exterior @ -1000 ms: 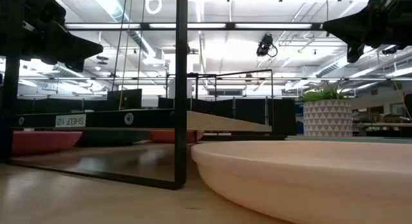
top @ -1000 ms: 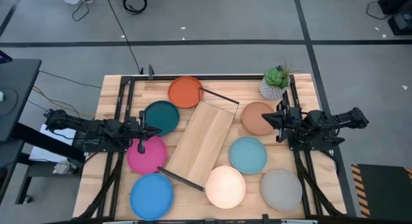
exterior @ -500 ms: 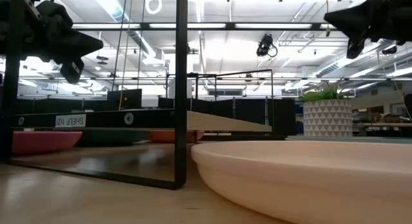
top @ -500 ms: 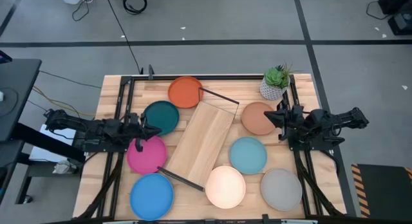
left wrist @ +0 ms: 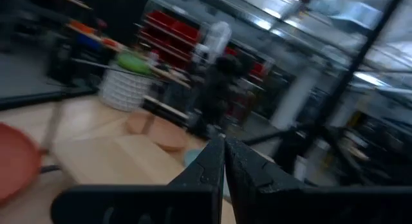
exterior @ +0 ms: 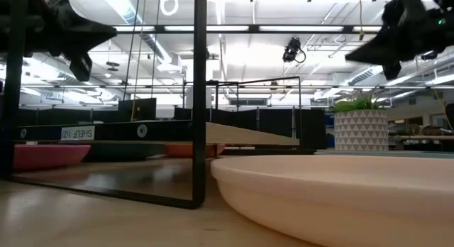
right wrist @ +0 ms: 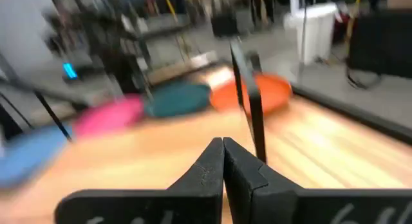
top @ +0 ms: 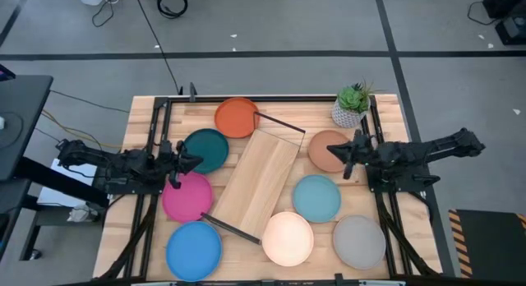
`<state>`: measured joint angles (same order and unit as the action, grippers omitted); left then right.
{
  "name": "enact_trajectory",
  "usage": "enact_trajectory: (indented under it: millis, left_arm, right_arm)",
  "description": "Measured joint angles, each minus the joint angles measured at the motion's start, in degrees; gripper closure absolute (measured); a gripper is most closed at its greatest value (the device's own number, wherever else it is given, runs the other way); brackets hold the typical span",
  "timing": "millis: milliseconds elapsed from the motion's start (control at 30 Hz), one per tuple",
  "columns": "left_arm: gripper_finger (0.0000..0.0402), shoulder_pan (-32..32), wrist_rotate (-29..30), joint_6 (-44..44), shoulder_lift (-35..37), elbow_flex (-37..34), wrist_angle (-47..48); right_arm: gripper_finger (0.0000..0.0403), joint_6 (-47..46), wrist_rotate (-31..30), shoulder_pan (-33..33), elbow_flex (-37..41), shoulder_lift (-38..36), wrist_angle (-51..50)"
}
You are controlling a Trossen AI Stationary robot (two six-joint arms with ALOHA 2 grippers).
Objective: Place and stack plates onto a shelf
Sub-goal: Put the brown plate on the shelf
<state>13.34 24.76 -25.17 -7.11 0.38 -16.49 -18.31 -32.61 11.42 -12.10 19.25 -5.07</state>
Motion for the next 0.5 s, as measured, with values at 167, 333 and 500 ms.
enact_trajectory:
  millis: [167, 333, 500]
  left_arm:
    - [0.0381, -0.7, 0.8, 0.0, -0.9, 3.1, 8.0]
    - [0.0381, -0.8, 0.9, 1.6, -3.1, 7.5, 11.8]
    - [0.0381, -0.8, 1.0, 5.8, -6.2, 8.0, 8.3]
  right_arm:
    - [0.0372, -4.0, 4.1, 0.0, 0.0, 9.9, 0.1]
    - [0.0342, -9.0, 7.4, 0.0, -4.1, 20.1, -7.7]
    - [0.0312, -10.1, 7.0, 0.0, -11.5, 31.8, -17.9]
